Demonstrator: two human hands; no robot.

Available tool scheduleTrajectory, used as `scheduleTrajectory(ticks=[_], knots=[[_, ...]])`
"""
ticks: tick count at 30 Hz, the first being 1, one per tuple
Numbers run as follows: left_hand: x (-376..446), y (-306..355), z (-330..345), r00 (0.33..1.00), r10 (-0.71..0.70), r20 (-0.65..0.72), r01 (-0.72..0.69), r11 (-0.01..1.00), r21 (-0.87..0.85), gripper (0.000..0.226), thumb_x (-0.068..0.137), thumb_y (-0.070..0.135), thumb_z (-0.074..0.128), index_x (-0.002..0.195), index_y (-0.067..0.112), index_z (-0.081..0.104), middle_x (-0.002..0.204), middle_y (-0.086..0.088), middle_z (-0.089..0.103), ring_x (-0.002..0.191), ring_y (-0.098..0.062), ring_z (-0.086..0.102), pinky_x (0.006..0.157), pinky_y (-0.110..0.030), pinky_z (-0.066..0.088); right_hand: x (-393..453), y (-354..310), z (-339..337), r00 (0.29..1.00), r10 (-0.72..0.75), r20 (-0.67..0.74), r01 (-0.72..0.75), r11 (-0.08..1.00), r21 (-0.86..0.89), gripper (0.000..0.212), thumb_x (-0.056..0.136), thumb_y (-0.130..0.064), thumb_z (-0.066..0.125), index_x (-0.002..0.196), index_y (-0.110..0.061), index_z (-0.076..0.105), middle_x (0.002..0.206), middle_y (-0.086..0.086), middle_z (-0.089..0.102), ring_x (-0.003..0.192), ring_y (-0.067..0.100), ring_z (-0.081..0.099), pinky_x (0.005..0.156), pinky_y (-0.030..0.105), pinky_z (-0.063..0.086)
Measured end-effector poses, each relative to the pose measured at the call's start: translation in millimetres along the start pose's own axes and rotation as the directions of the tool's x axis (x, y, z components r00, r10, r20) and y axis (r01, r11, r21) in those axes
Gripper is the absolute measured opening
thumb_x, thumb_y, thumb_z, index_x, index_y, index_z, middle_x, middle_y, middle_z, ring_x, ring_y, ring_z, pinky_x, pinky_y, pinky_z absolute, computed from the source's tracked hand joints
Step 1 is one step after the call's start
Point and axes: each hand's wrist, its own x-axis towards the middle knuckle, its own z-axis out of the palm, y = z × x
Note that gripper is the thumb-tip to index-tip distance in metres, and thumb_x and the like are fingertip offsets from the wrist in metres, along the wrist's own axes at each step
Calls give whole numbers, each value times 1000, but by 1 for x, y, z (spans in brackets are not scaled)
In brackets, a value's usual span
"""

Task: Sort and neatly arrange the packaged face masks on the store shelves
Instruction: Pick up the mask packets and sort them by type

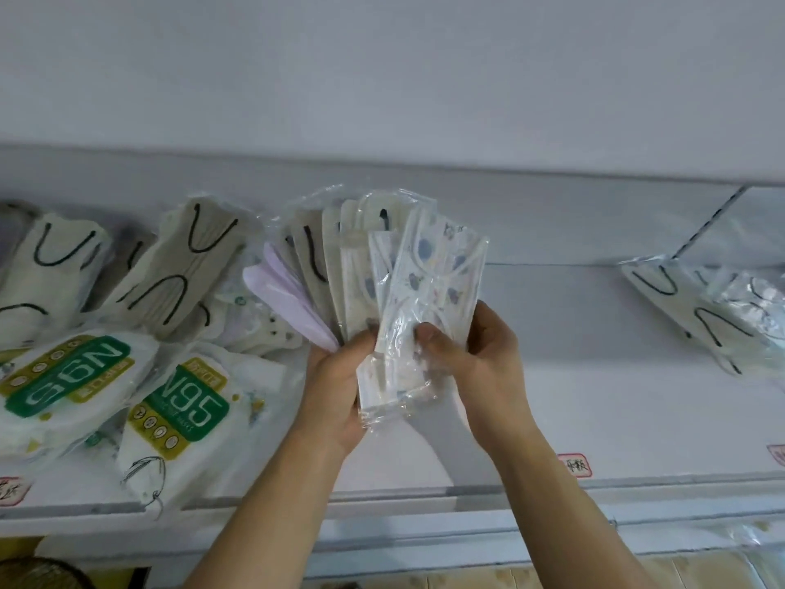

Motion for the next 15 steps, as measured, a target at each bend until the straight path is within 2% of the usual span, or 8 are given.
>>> scheduleTrajectory(ticks=[2,4,6,9,10,12,15], knots=[[1,-14,19,999,-27,18,27,1000,-13,53,60,5,79,112,-4,71,99,-21,75,86,-32,76,67,-38,62,-3,-5,-20,999,-3,-42,2,1000,-24,41,73,-16,85,111,-11,69,100,7,78,90,26,76,71,37,63],[1,-32,41,997,-81,10,81,997,-18,62,56,9,82,115,-5,71,105,-25,73,91,-36,75,71,-41,62,-7,-10,-44,997,14,-76,-17,999,-37,35,77,-9,86,109,-12,70,98,5,79,87,23,77,67,33,62],[-2,-53,64,989,-148,-1,148,988,-34,65,60,17,84,120,-3,71,114,-26,71,99,-39,73,81,-45,61,-11,-14,-72,996,31,-89,-35,998,-50,25,84,-5,80,106,-13,71,96,3,79,87,21,77,72,36,63],[-5,-83,90,961,-275,11,275,955,-107,38,78,22,73,111,4,78,113,-23,73,100,-38,73,86,-44,60,-15,-18,-119,990,89,-114,-86,996,29,21,93,-4,71,112,-12,70,104,6,79,96,27,76,89,50,61],[-7,-92,97,952,-307,3,306,945,-118,39,79,25,73,112,5,78,118,-24,72,105,-40,72,92,-47,59,-16,-19,-134,987,114,-111,-105,991,80,21,95,-3,67,114,-12,69,107,8,78,99,30,75,93,54,59],[-10,-109,106,940,-341,-28,336,935,-109,49,77,27,78,122,6,75,133,-24,65,120,-44,64,110,-56,45,-16,-19,-162,983,151,-99,-137,981,138,22,98,-2,63,117,-13,67,112,9,77,104,32,74,96,56,57],[-17,-132,122,948,-314,-59,309,948,-80,59,73,25,82,126,2,71,134,-26,64,121,-44,63,110,-57,44,-17,-18,-190,978,190,-89,-172,970,173,25,101,-3,59,124,-10,65,116,10,76,107,32,73,94,53,59]])
